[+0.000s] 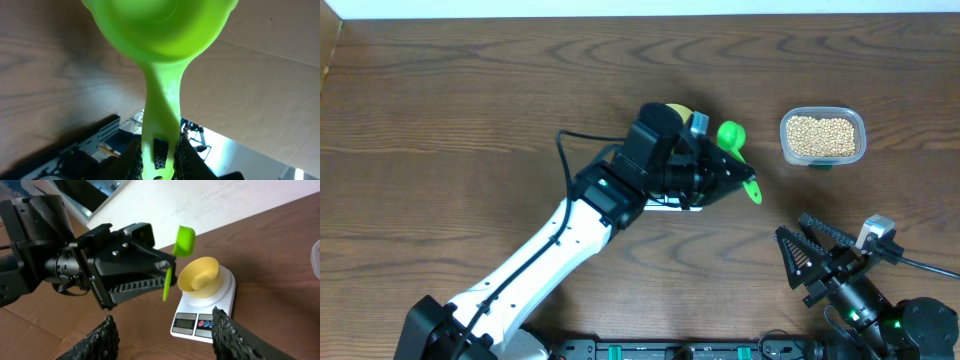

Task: Scoop item into bowl and weigh 50g on scale
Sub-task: 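Bring the scoop toward the right gripper, which rises to meet it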

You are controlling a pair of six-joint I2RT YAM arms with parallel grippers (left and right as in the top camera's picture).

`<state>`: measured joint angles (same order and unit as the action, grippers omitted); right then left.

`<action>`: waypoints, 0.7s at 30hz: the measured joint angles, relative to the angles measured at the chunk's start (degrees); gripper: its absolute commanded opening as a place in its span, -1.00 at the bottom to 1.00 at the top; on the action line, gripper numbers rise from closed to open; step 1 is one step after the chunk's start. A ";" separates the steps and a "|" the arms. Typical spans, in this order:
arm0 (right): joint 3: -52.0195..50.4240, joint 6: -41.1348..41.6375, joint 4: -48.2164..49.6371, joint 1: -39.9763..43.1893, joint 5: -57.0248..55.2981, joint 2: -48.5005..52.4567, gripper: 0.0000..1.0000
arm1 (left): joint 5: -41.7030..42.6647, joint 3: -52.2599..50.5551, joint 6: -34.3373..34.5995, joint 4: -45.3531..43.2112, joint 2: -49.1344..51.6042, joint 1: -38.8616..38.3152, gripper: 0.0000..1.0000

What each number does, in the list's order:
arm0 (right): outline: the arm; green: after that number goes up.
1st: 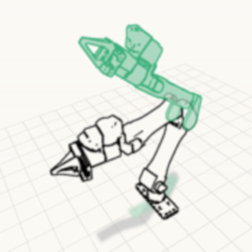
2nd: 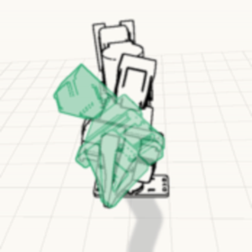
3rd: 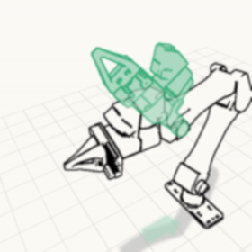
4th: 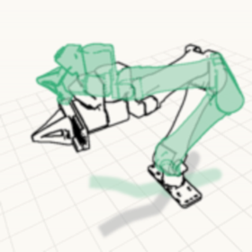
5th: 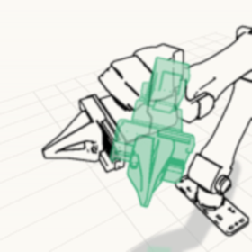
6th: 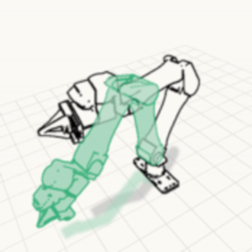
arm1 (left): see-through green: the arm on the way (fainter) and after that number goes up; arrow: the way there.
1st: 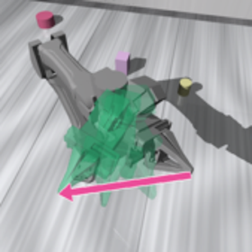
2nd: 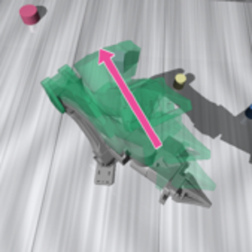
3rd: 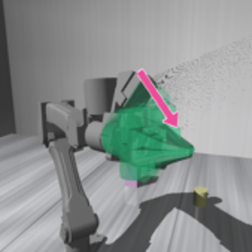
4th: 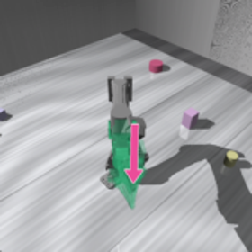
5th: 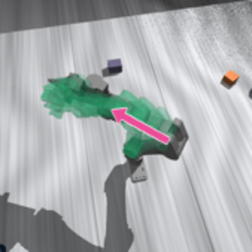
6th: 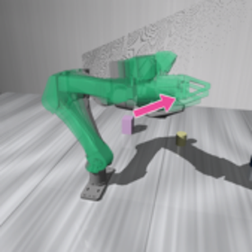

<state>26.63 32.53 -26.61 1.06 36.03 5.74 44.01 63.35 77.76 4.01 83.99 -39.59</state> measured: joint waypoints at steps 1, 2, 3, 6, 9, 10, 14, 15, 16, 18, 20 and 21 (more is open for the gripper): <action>0.00 -0.11 -0.02 0.00 0.09 0.00 0.17 | -0.52 0.00 0.83 0.00 0.00 -0.68 -0.63; 0.00 -0.15 -0.04 0.00 0.22 0.00 0.19 | -1.01 0.00 1.75 -0.02 0.00 -1.36 -0.63; 0.00 -0.15 -0.09 0.00 0.22 0.00 0.19 | -1.40 -0.02 2.47 -0.02 0.00 -2.03 -0.63; 0.00 -0.17 -0.15 0.00 0.22 0.00 0.19 | -2.45 -0.02 4.50 -0.09 0.00 -3.89 -0.63; 0.00 -0.17 -0.15 0.00 -0.04 0.04 0.17 | -2.89 0.00 5.62 -0.11 0.00 -5.33 -0.63; 0.00 -0.24 -0.17 0.00 -0.13 0.11 0.14 | -3.06 -0.02 6.05 -0.11 0.00 -5.68 -0.63; 0.00 -0.42 -0.35 0.00 -0.76 1.09 0.08 | -3.52 -0.02 8.26 -0.24 0.00 -6.45 -0.63; 0.00 -0.48 -0.48 0.00 -0.92 1.40 0.04 | -3.56 0.00 8.96 -0.37 0.00 -6.49 -0.63; 0.00 -0.55 -0.61 0.00 -1.03 1.88 0.01 | -3.69 0.00 9.40 -0.57 0.00 -6.49 -0.63; 0.00 -0.66 -0.59 0.00 -1.20 2.82 -0.04 | -3.72 -0.02 9.97 -0.98 0.00 -6.51 -0.63; 0.00 -0.61 -0.59 0.00 -1.33 3.69 -0.07 | -3.76 0.00 10.40 -1.09 0.00 -6.62 -0.63; 0.00 -0.61 -0.57 0.00 -1.33 4.07 -0.07 | -3.85 0.00 10.60 -1.09 0.00 -6.73 -0.63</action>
<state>26.63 31.92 -27.18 1.06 34.70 9.80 40.16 63.35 88.36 2.92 83.99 -46.33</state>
